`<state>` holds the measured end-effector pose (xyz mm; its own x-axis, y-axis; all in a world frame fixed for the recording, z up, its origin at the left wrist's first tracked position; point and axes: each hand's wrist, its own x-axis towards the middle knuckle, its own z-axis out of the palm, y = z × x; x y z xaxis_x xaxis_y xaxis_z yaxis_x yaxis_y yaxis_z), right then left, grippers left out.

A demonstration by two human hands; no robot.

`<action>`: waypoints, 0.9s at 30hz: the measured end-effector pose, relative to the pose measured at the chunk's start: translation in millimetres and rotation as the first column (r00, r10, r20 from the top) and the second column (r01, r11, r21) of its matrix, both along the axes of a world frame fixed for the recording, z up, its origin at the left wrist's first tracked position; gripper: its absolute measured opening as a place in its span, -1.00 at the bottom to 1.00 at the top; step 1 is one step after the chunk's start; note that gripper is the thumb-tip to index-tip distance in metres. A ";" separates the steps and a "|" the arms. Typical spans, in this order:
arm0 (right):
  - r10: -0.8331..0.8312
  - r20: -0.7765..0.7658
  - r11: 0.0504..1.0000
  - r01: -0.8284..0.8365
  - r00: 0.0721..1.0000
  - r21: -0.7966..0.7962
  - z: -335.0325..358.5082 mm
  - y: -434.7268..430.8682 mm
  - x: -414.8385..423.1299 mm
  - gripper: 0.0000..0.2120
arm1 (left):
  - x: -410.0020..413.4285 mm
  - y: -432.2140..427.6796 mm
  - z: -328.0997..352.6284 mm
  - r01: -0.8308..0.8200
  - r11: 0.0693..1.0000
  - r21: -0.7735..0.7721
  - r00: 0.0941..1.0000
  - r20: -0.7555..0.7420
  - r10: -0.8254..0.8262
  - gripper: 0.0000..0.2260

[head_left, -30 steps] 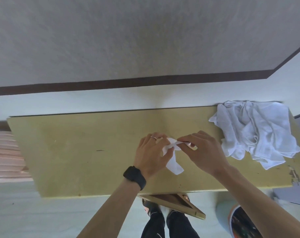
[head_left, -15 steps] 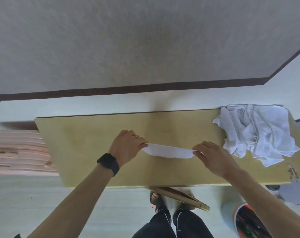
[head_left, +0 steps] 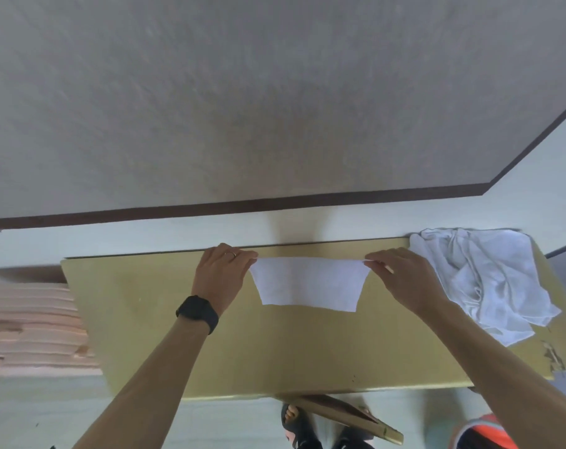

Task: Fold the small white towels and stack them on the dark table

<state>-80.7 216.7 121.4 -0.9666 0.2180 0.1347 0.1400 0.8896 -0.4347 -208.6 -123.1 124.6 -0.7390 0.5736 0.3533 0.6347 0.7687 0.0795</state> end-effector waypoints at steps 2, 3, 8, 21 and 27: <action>-0.013 -0.082 1.000 0.014 0.997 0.016 5.4 0.4 -10.8 -0.90 | -10.0 0.2 3.6 0.003 0.999 0.034 0.998 -0.070 -0.001 -0.80; -0.012 -0.126 0.999 0.016 0.992 0.029 6.1 -0.2 -14.1 -0.91 | -13.7 -1.0 4.9 0.010 0.999 0.048 0.995 -0.105 -0.005 -0.84; 0.039 -0.189 0.997 -0.026 0.981 0.069 -10.2 -3.6 -12.5 -0.89 | -6.9 -10.5 -1.3 0.032 0.996 0.081 0.988 -0.153 -0.019 -0.78; 0.104 0.376 0.995 -0.096 0.921 -0.041 -149.3 -43.8 138.9 -0.94 | 159.9 -49.6 -126.6 0.028 0.972 -0.235 0.856 0.507 0.098 -0.55; 0.118 0.585 0.992 -0.068 0.803 -0.108 -156.7 -60.9 192.6 -0.82 | 202.3 -57.9 -145.2 0.100 0.959 -0.265 0.812 0.579 0.075 -0.57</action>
